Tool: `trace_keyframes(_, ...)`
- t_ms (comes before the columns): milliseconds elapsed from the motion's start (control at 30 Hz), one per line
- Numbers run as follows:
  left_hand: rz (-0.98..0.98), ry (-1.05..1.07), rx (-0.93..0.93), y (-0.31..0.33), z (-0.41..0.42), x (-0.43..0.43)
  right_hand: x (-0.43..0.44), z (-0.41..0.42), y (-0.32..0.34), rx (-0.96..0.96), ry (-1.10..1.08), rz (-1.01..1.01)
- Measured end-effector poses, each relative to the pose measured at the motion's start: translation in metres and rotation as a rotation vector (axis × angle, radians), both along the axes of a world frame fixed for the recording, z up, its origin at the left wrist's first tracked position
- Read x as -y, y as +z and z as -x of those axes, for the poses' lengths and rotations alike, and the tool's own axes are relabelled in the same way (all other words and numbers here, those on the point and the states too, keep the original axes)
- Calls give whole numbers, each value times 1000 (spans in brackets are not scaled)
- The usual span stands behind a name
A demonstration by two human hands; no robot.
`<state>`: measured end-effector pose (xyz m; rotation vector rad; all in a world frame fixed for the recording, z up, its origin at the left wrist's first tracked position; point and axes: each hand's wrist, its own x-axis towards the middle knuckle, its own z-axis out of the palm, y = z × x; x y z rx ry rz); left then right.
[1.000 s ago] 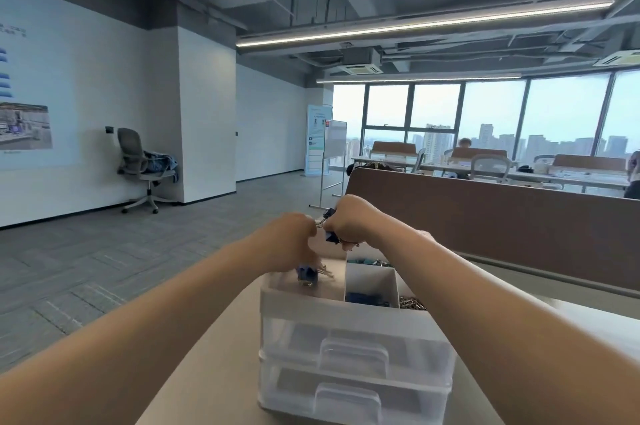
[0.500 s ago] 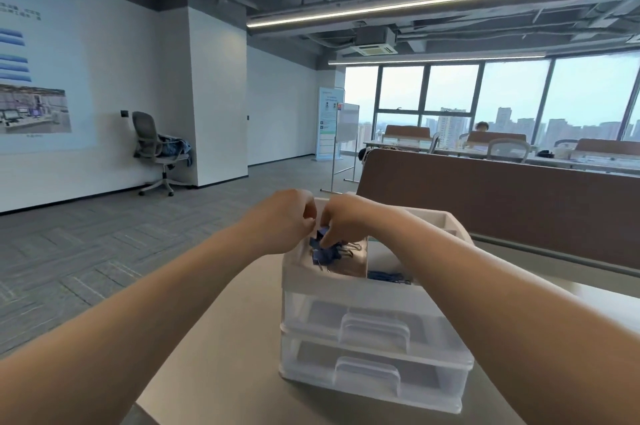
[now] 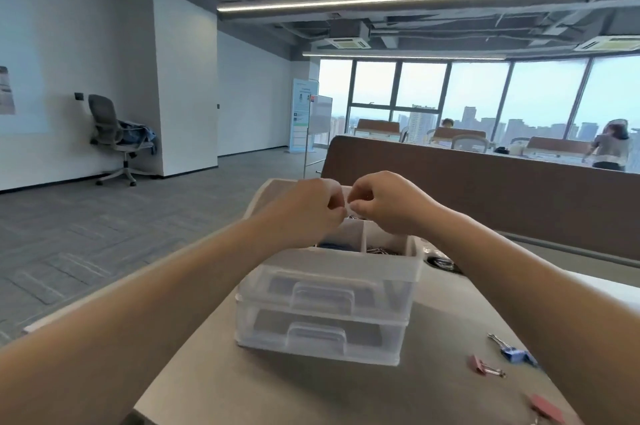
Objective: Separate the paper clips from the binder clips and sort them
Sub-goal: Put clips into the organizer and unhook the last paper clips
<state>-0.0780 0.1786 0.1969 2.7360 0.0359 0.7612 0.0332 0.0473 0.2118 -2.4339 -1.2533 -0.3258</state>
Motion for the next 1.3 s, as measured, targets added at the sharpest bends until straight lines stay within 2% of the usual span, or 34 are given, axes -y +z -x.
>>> trace_keyframes(233, 36, -288, -39, -19, -26, 101, 126, -1, -29, -11, -190, 12)
trace_keyframes(600, -17, -406, -285, -92, -92, 216, 259, -24, -99, -129, -414, 105)
trace_keyframes(900, -145, -345, -495, -154, -160, 231, 291, -64, -160, -256, -498, 209)
trace_keyframes(1300, -219, -450, -539, -193, -213, 244, 274, -105, -197, -218, -456, 321)
